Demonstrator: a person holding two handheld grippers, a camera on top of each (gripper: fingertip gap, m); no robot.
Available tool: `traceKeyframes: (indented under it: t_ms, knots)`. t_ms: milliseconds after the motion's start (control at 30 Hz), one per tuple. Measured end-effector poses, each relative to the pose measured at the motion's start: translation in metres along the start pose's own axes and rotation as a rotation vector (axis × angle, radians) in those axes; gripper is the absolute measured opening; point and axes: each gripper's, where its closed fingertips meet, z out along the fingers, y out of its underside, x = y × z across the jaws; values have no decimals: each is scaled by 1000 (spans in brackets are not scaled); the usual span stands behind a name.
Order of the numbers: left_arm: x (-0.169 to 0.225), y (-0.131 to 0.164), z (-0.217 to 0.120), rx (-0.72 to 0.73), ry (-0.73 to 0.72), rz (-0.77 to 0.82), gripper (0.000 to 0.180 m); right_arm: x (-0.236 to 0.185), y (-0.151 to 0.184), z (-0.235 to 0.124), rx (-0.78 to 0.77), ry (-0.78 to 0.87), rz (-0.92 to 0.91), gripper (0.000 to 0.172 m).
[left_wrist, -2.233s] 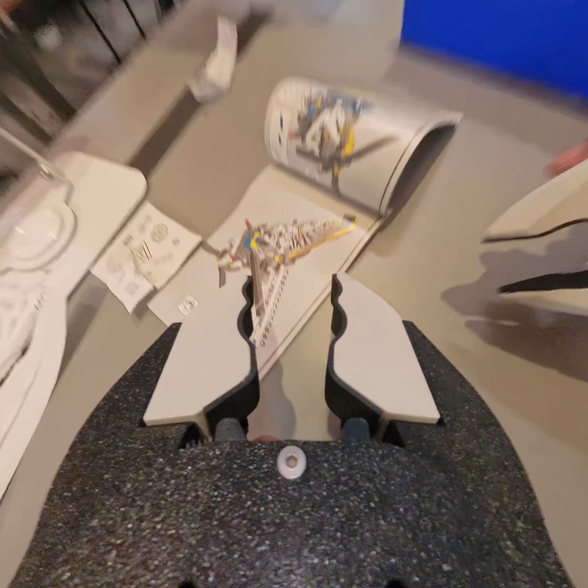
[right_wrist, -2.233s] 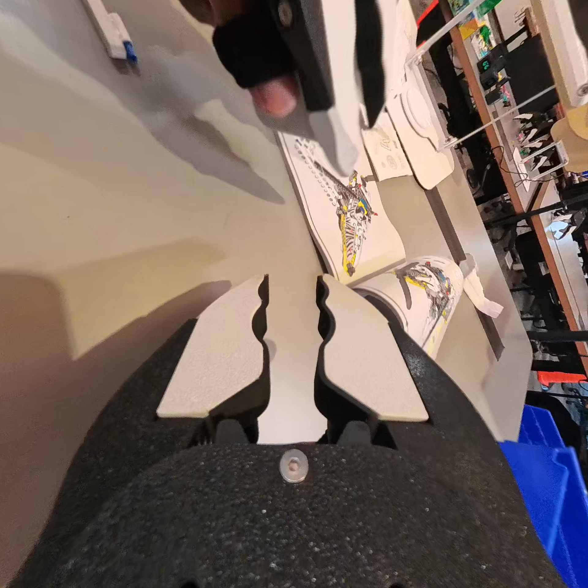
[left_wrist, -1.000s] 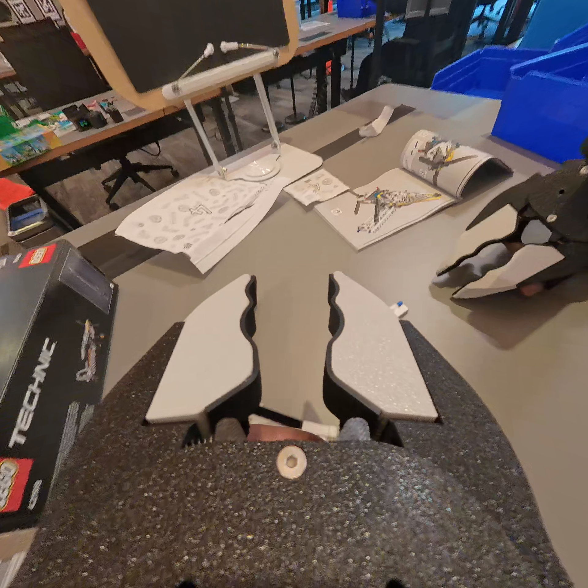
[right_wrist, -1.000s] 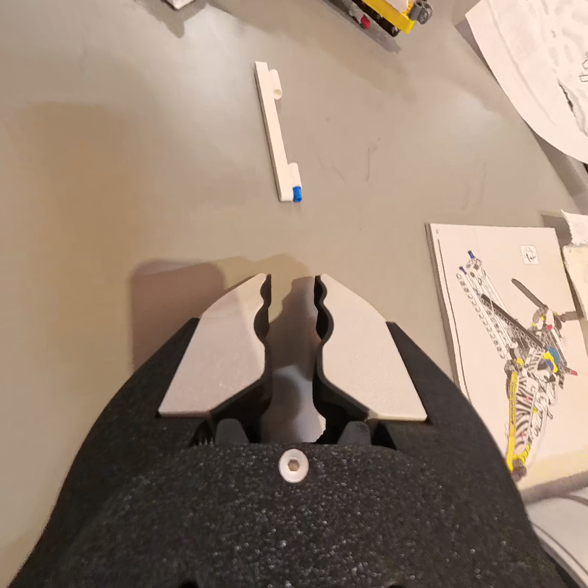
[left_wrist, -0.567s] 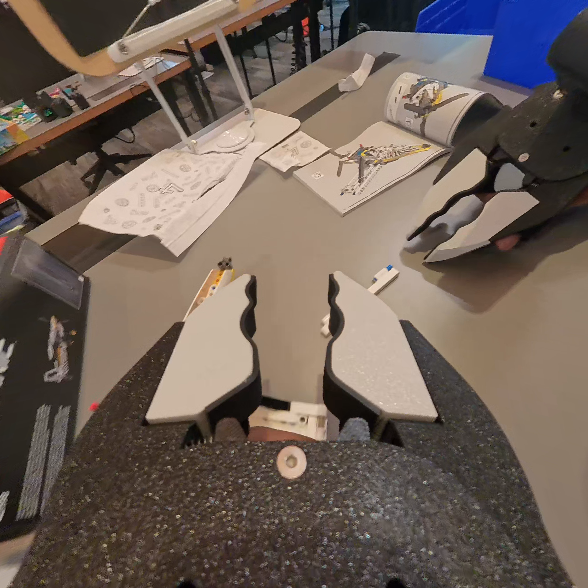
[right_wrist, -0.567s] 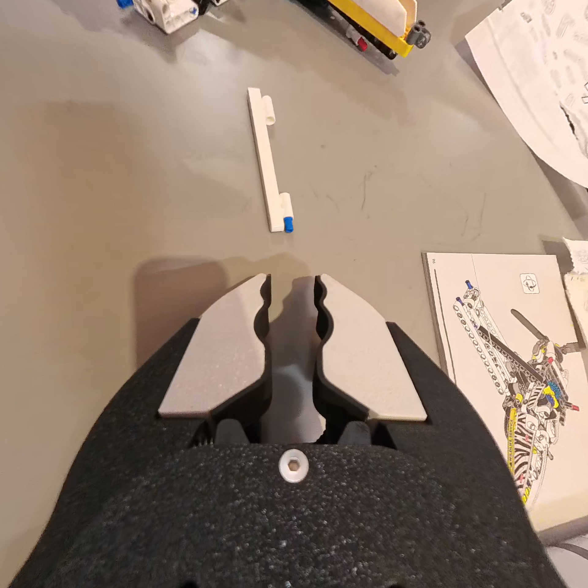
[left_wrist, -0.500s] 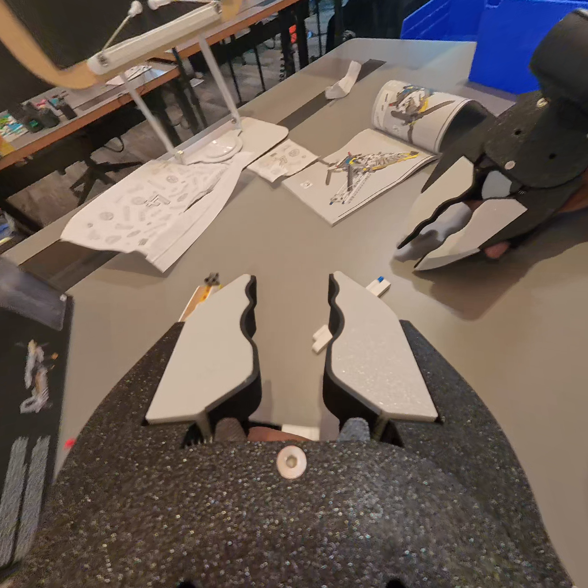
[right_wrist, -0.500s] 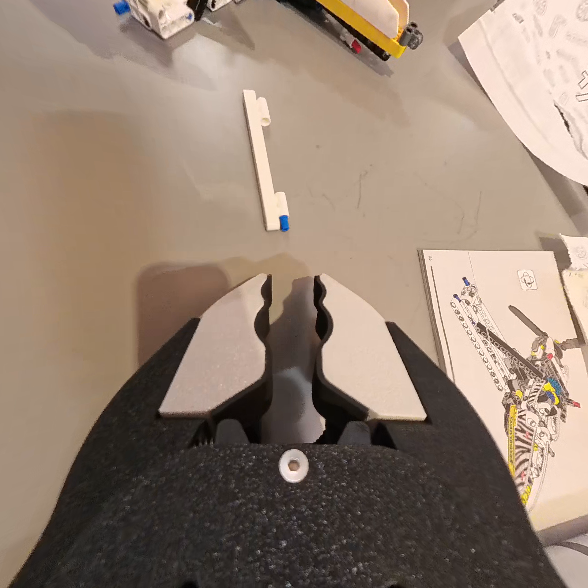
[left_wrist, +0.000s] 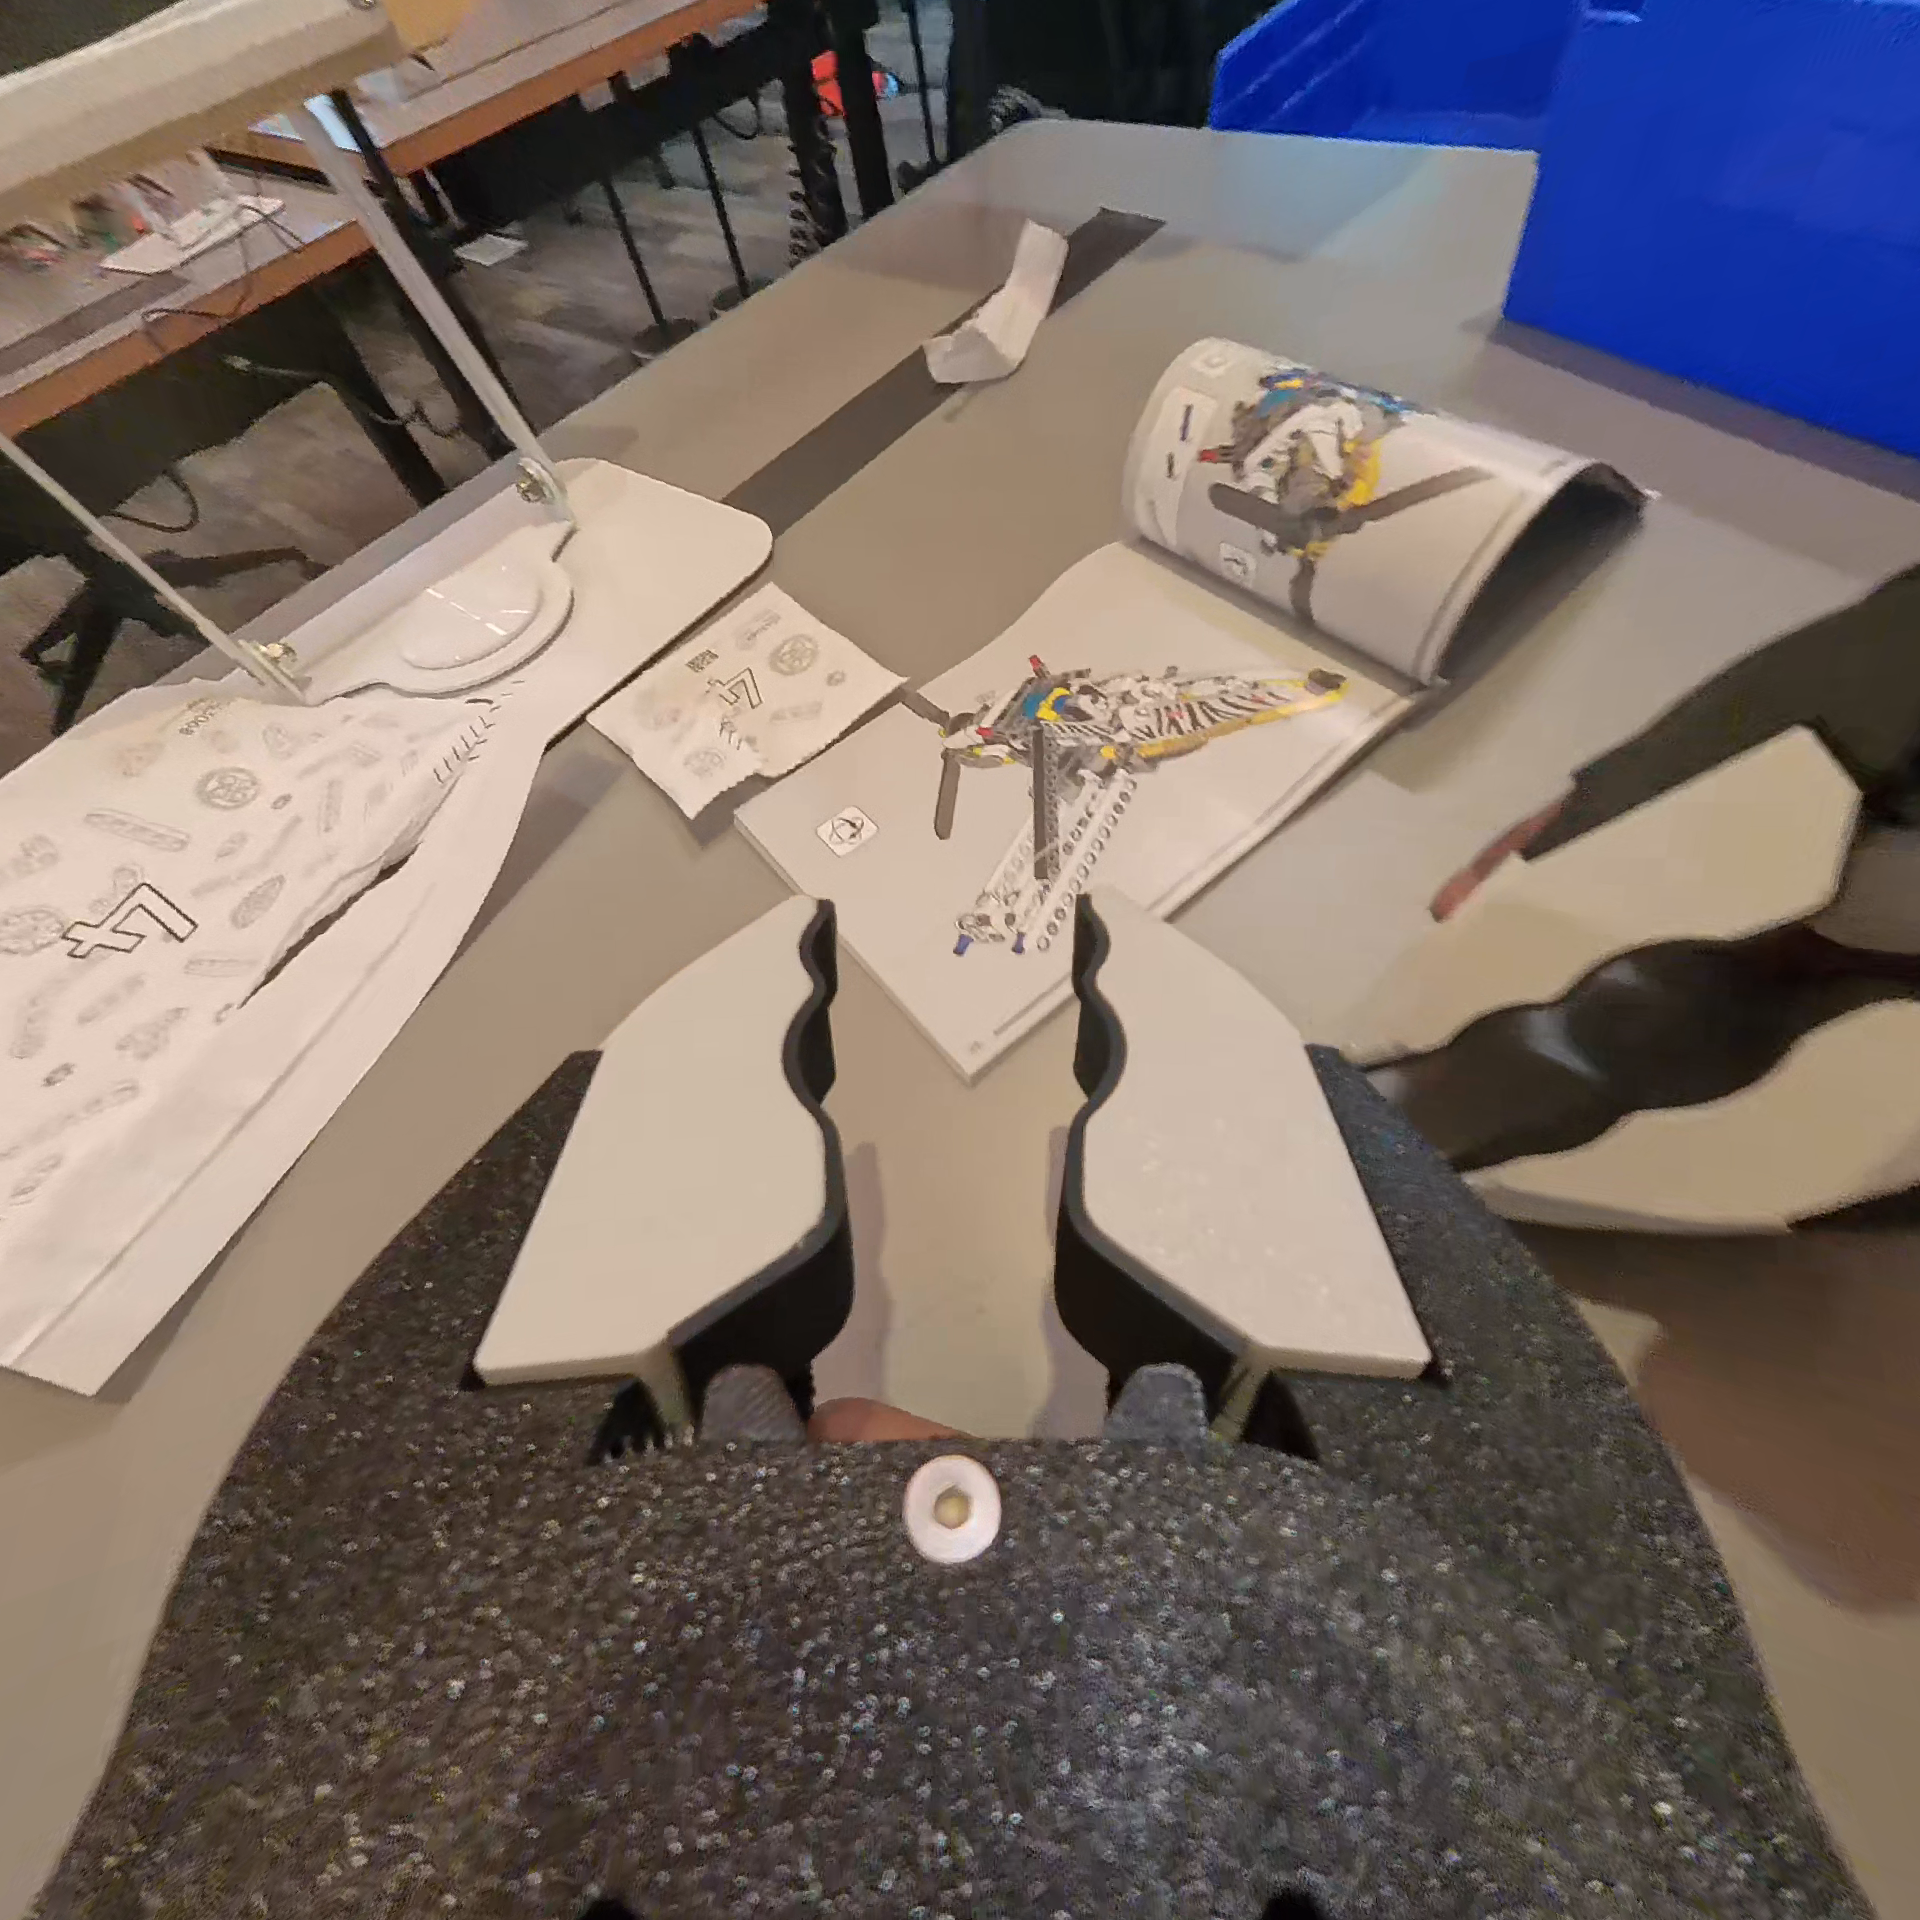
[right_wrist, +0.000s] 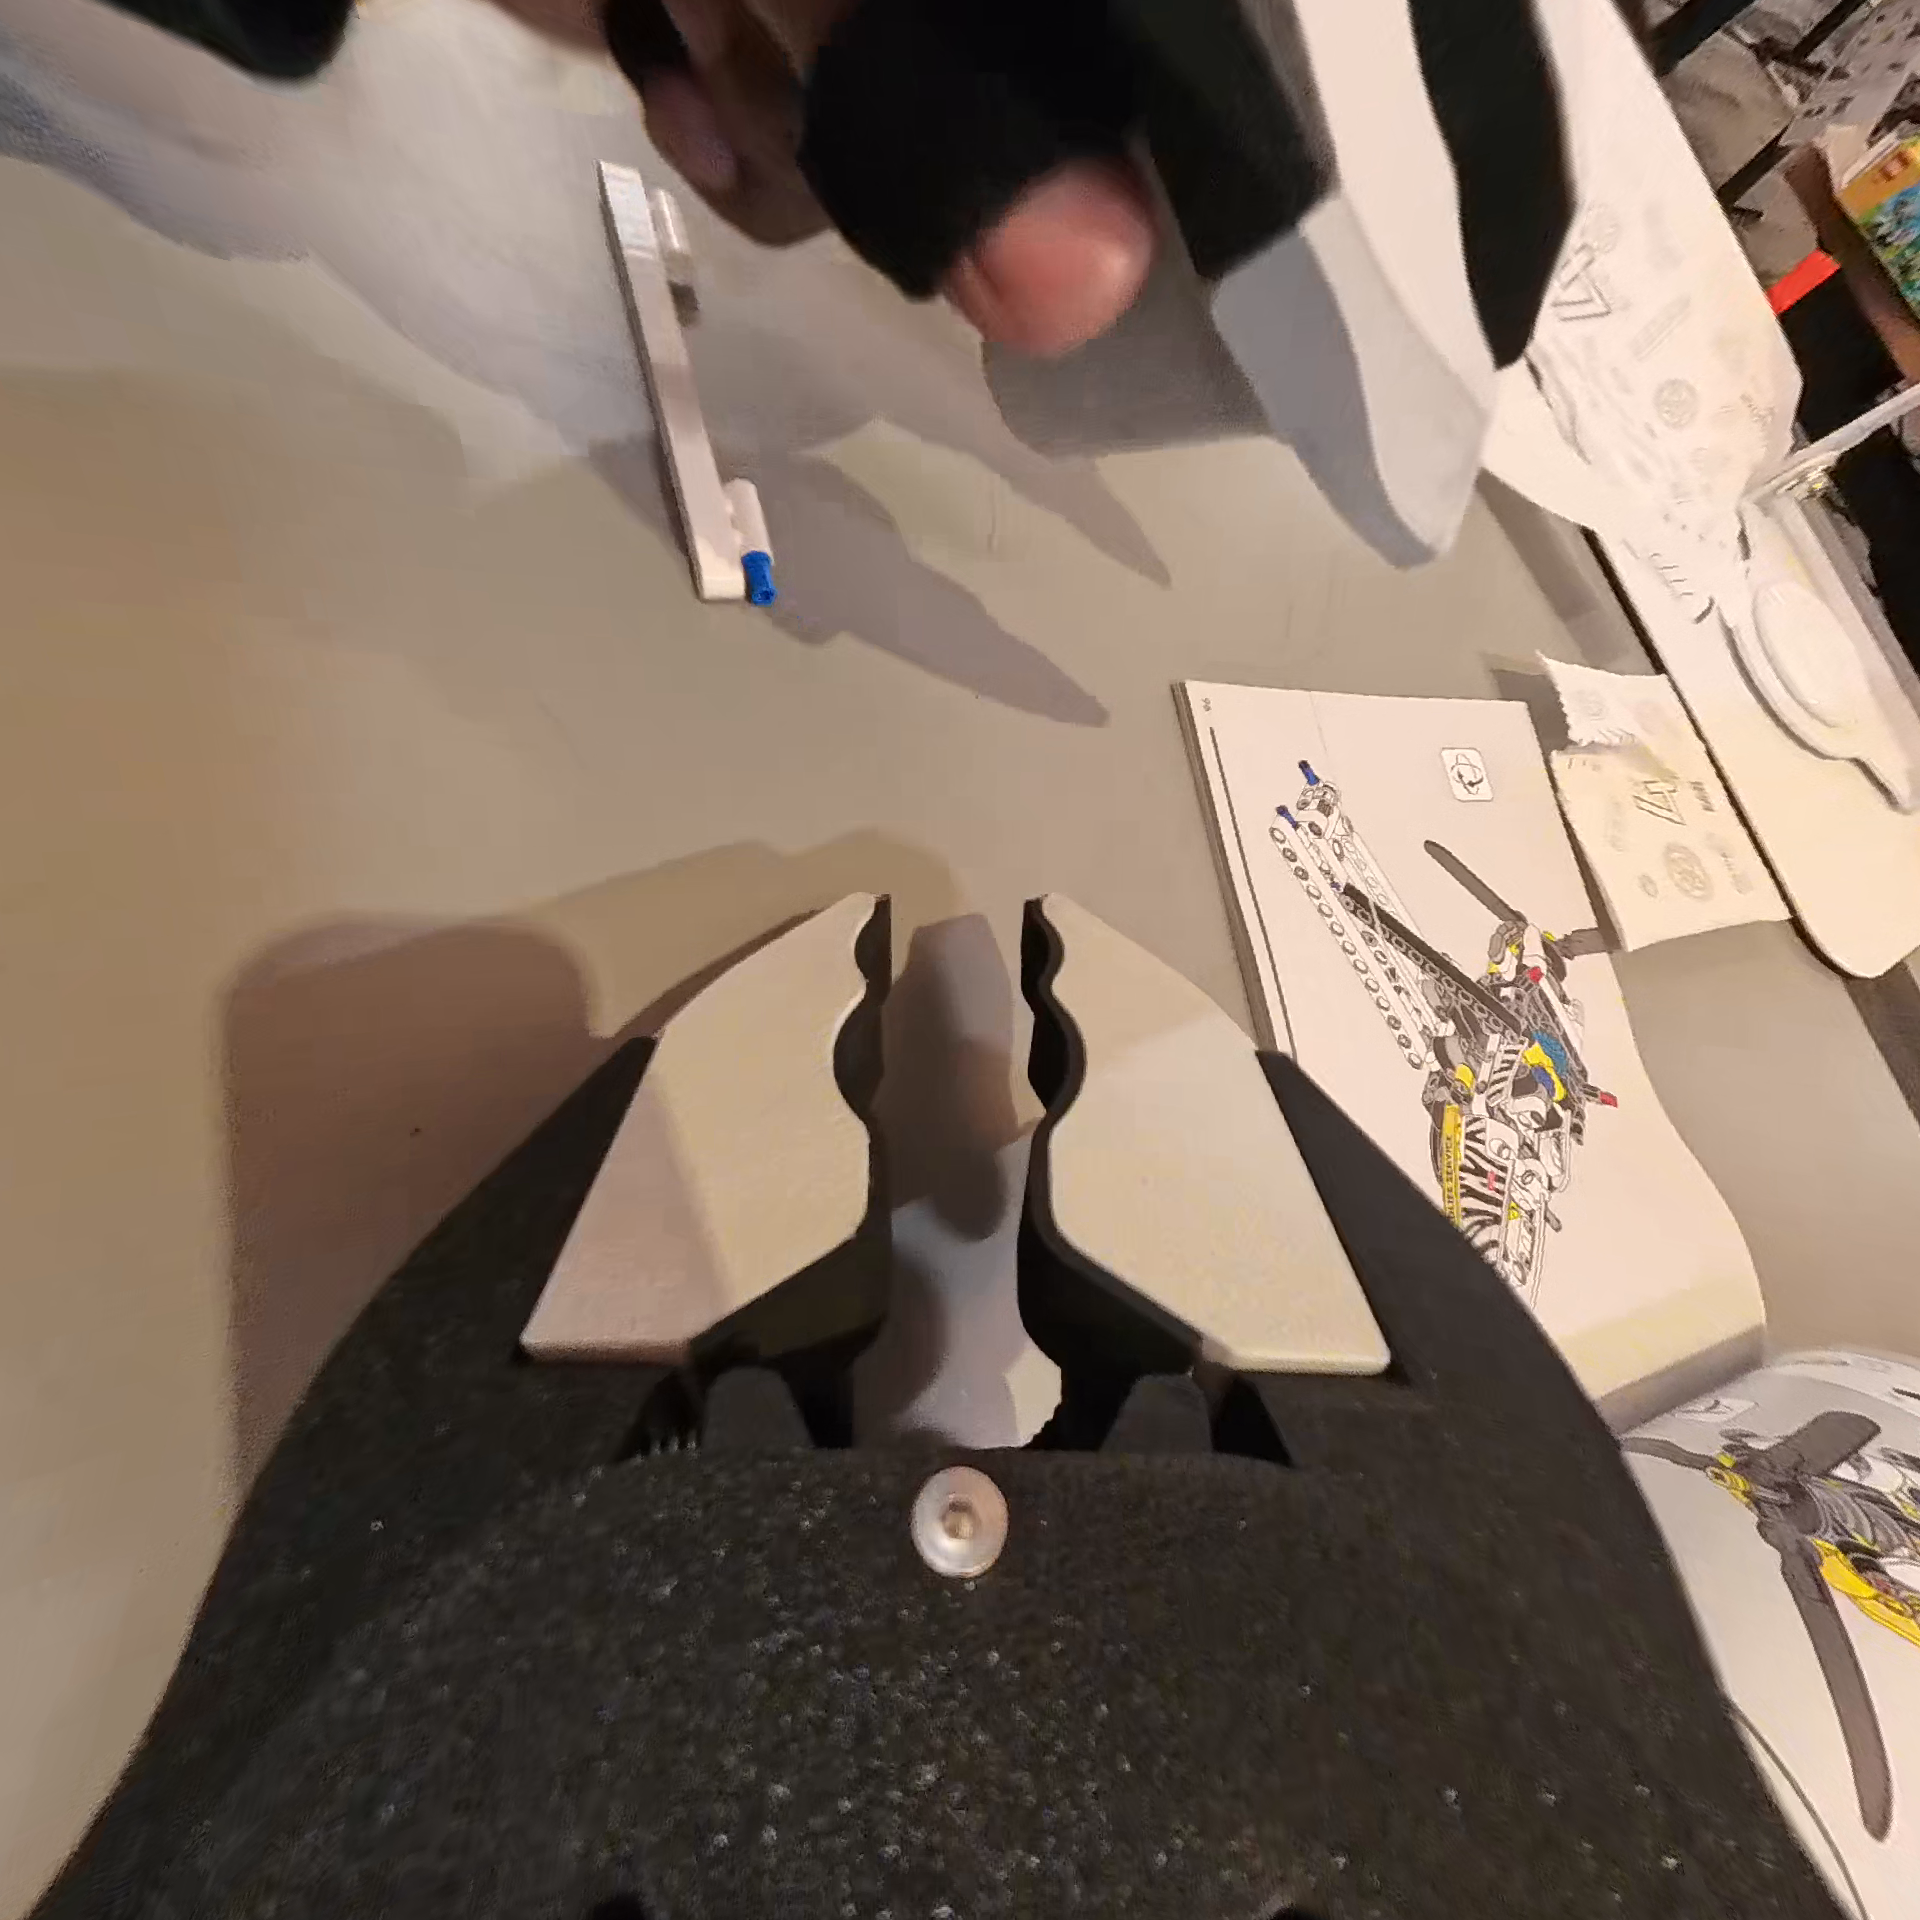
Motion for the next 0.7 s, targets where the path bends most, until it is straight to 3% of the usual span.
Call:
traceKeyframes:
  t_ms: [267,700]
  knots:
    - [2,5,-6,108,-75,-21,44,0,0,1,5,-17,20,21]
    - [16,7,-17,88,-45,-24,44,1,1,1,1,-27,37,20]
